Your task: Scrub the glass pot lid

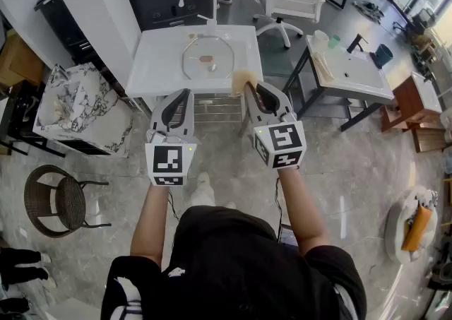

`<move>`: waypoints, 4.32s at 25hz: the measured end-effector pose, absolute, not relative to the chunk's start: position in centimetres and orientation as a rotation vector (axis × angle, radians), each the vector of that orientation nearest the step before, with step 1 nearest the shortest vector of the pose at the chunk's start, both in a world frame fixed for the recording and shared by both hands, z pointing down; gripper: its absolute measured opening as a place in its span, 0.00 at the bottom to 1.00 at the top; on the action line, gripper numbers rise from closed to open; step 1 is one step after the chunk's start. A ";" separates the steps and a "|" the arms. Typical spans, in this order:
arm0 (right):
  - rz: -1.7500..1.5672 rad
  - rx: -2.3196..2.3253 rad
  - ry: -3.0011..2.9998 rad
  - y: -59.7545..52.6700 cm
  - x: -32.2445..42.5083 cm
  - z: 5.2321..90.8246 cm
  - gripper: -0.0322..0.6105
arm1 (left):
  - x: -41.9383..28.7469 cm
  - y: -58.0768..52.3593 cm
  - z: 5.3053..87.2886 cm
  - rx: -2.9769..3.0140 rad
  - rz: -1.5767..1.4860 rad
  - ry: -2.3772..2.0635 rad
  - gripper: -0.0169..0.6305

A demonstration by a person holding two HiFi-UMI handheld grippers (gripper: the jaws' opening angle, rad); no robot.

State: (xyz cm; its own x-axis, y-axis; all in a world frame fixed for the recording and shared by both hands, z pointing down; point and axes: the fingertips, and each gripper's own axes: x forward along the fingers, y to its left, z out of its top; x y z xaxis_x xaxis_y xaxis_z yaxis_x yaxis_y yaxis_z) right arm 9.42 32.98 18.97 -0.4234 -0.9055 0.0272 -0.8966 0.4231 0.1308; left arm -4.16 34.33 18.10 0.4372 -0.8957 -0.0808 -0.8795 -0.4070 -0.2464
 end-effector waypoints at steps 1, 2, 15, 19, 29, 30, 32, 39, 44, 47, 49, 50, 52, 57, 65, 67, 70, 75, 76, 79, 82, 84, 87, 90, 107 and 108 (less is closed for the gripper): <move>-0.146 1.632 -2.570 33.1 9.4 19.0 0.08 | -4.1 34.5 18.1 -2.441 -0.095 1.540 0.04; -0.145 1.631 -2.571 33.2 9.4 19.0 0.08 | -4.1 34.6 18.2 -2.441 -0.098 1.538 0.04; -0.122 1.604 -2.578 32.6 10.0 19.7 0.08 | -3.2 34.0 18.7 -2.446 -0.117 1.544 0.04; -0.118 1.603 -2.580 31.5 10.0 20.0 0.08 | -3.0 32.9 19.2 -2.448 -0.135 1.532 0.04; -0.072 1.591 -2.573 25.4 9.6 21.5 0.08 | -3.7 26.6 20.3 -2.455 -0.160 1.550 0.04; -0.068 1.591 -2.571 24.6 9.6 21.6 0.08 | -3.6 25.8 20.3 -2.457 -0.162 1.546 0.04; -0.063 1.591 -2.569 22.9 9.3 21.8 0.08 | -3.7 24.0 20.4 -2.461 -0.160 1.542 0.04; -0.041 1.586 -2.553 15.8 8.1 21.9 0.08 | -4.7 16.7 20.6 -2.488 -0.165 1.544 0.04; -0.022 1.607 -2.523 10.5 6.8 21.8 0.08 | -6.0 11.2 20.6 -2.515 -0.182 1.521 0.04; -0.020 1.618 -2.511 7.7 6.0 21.4 0.08 | -6.7 8.2 20.1 -2.530 -0.180 1.496 0.04; -0.018 1.625 -2.505 5.9 5.4 21.4 0.08 | -7.3 6.3 19.9 -2.540 -0.172 1.487 0.04; -0.015 1.629 -2.501 5.0 5.1 21.4 0.08 | -7.6 5.4 19.9 -2.544 -0.169 1.483 0.04; -0.011 1.637 -2.494 3.1 4.6 21.4 0.08 | -8.1 3.5 20.0 -2.552 -0.170 1.473 0.04; 0.006 1.653 -2.474 -0.8 3.3 21.8 0.08 | -9.3 -0.4 20.6 -2.577 -0.180 1.453 0.04; 0.021 1.680 -2.441 -4.9 1.6 22.7 0.08 | -11.0 -4.8 21.7 -2.610 -0.191 1.419 0.04; 0.030 1.681 -2.433 -5.6 1.4 23.1 0.08 | -11.2 -5.6 22.0 -2.616 -0.197 1.418 0.04; 0.046 1.675 -2.421 -6.4 1.3 23.8 0.08 | -11.5 -6.4 22.9 -2.629 -0.213 1.423 0.04; 0.077 1.661 -2.403 -7.4 1.6 25.3 0.08 | -11.5 -7.5 24.9 -2.659 -0.248 1.427 0.04; 0.085 1.660 -2.400 -7.6 1.8 25.7 0.08 | -11.2 -7.6 25.4 -2.665 -0.259 1.424 0.04; 0.113 1.655 -2.395 -8.1 2.5 26.8 0.08 | -10.4 -8.0 26.7 -2.679 -0.293 1.419 0.04; 0.132 1.636 -2.394 -9.0 3.0 27.7 0.08 | -9.5 -8.8 27.4 -2.685 -0.313 1.416 0.04; 0.144 1.622 -2.392 -9.8 3.5 28.4 0.08 | -8.9 -9.6 28.1 -2.690 -0.326 1.420 0.04; 0.168 1.596 -2.391 -11.2 4.1 29.6 0.08 | -8.4 -10.9 29.4 -2.701 -0.356 1.441 0.04; 0.188 1.556 -2.387 -12.7 4.6 30.8 0.08 | -7.8 -12.1 30.6 -2.718 -0.362 1.463 0.04; 0.301 1.197 -2.320 -19.5 5.4 40.7 0.08 | -4.1 -18.1 40.7 -2.846 -0.514 1.604 0.04; 0.297 1.180 -2.316 -19.7 5.4 41.2 0.08 | -4.0 -18.2 41.4 -2.851 -0.526 1.614 0.04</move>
